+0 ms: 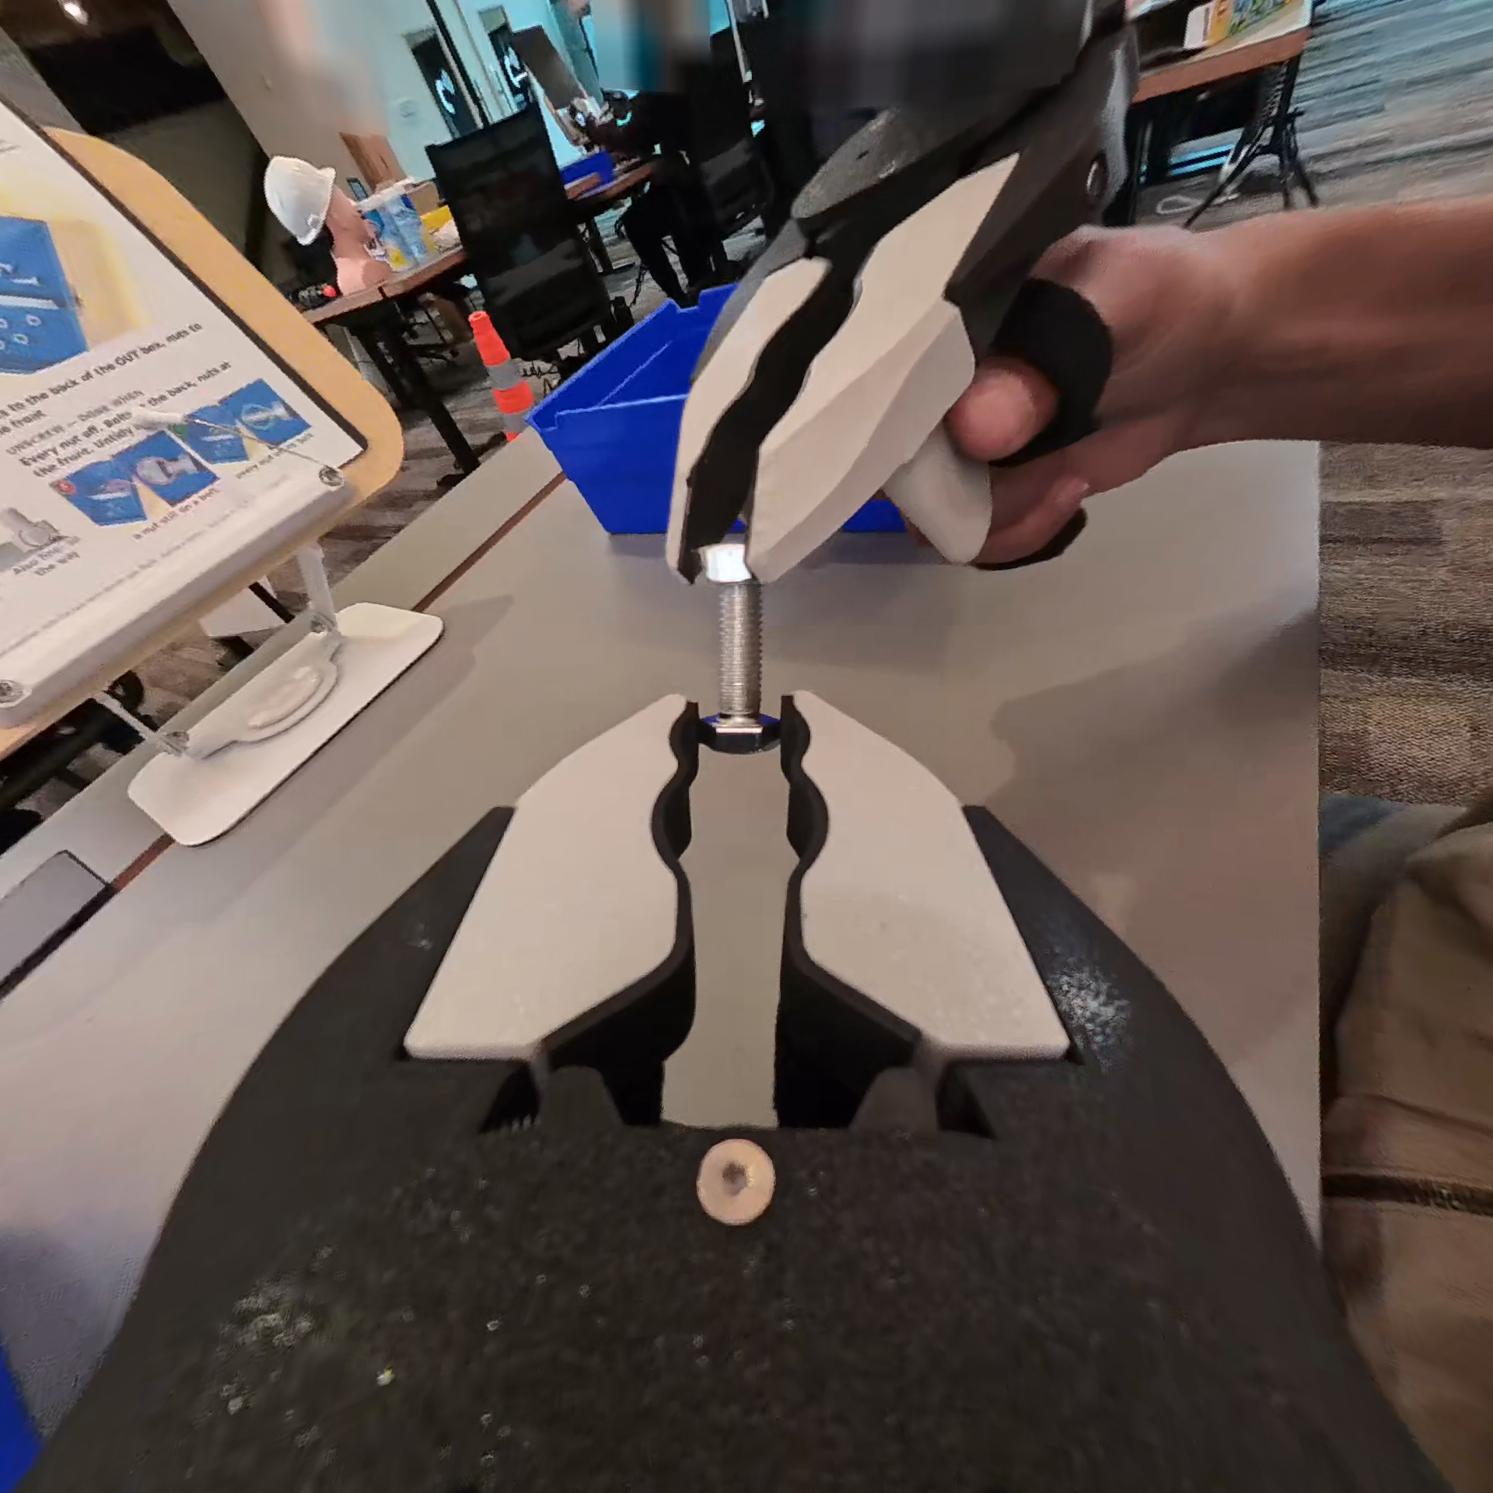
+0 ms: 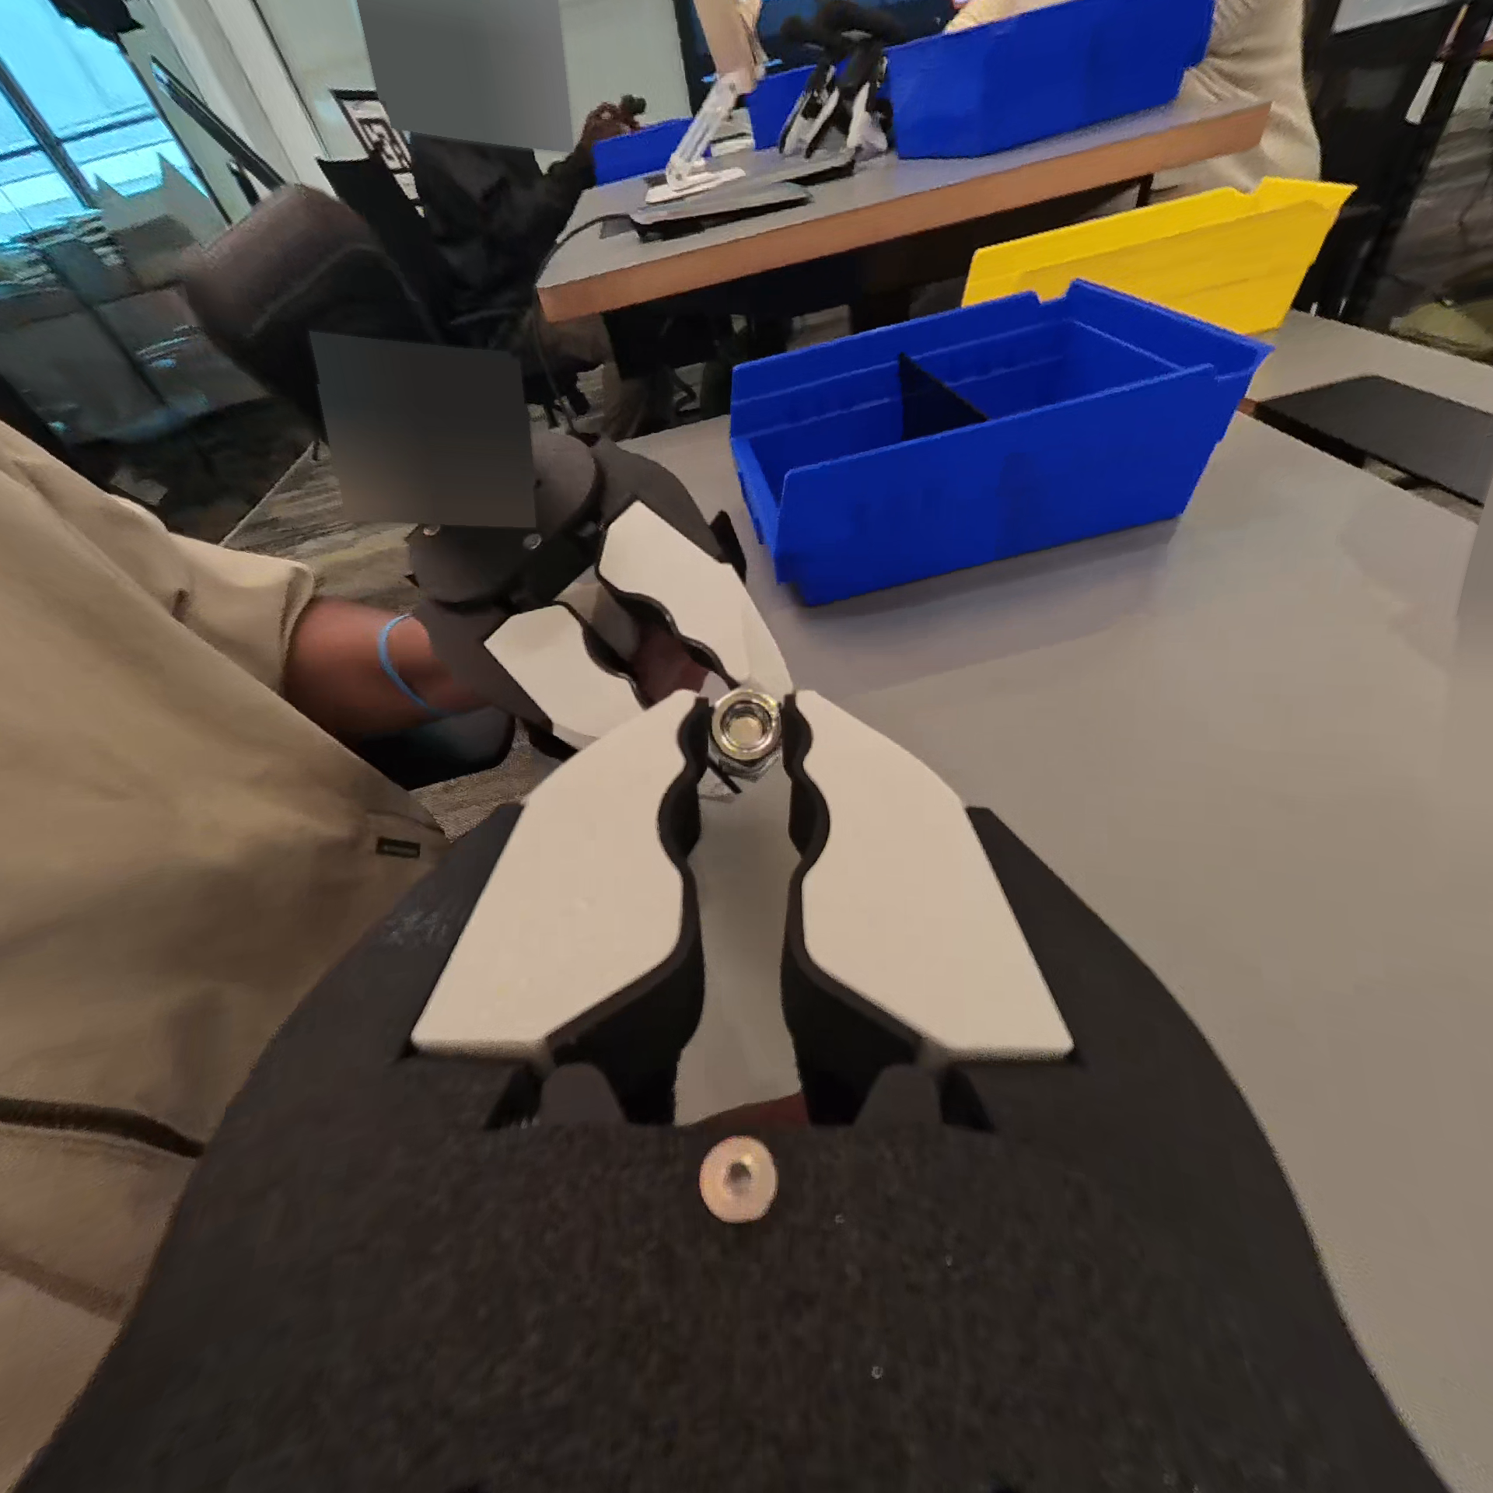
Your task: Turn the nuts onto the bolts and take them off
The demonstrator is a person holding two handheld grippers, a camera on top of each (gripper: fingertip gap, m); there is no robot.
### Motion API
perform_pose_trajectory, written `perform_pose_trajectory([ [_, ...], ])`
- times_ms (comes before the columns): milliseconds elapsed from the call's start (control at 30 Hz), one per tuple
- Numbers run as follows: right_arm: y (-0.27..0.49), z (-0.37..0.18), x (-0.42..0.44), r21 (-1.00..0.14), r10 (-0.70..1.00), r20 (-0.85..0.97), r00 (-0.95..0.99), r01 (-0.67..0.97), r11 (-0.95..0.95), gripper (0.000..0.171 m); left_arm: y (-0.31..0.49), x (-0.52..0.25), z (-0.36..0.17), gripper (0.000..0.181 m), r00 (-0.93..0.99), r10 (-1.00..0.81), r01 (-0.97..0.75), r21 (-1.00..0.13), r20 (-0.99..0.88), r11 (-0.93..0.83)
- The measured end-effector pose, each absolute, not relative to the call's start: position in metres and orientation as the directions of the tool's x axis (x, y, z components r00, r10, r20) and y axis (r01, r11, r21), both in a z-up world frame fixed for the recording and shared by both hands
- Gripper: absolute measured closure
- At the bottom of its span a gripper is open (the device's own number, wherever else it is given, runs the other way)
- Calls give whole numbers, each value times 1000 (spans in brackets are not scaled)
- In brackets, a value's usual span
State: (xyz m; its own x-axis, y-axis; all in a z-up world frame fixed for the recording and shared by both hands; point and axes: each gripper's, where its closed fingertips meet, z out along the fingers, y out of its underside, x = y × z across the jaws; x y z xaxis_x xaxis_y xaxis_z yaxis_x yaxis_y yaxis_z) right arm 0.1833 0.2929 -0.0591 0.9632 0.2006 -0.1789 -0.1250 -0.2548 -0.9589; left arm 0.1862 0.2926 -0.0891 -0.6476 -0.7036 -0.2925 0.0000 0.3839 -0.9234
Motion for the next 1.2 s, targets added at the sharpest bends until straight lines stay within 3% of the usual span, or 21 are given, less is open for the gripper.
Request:
perform_pose_trajectory([
  [300, 294, -65, 186, -951, 143, -131, 981, -84, -297, 153, 291, 187, -94, 163, -703, -707, -97, -974, -77, 203],
  [767, 297, -64, 190, -960, 168, -114, 979, -65, -274, 154, 297, 188, -98, 163, -724, -689, -133, -976, -24, 173],
  [900, 292, -44, 186, -977, 257, -187, 948, -154, -145, 154, 293, 182, -91, 163, -777, -619, -175, -984, 116, 36],
  [1033, 288, -19, 181, -922, 420, -336, 843, -386, 39, 154, 283, 173, -77, 163, -831, -493, -222, -966, 257, -130],
  [1200, 296, -24, 174, -860, 510, -406, 758, -505, 66, 154, 278, 169, -72, 163, -847, -460, -215, -963, 267, -162],
])
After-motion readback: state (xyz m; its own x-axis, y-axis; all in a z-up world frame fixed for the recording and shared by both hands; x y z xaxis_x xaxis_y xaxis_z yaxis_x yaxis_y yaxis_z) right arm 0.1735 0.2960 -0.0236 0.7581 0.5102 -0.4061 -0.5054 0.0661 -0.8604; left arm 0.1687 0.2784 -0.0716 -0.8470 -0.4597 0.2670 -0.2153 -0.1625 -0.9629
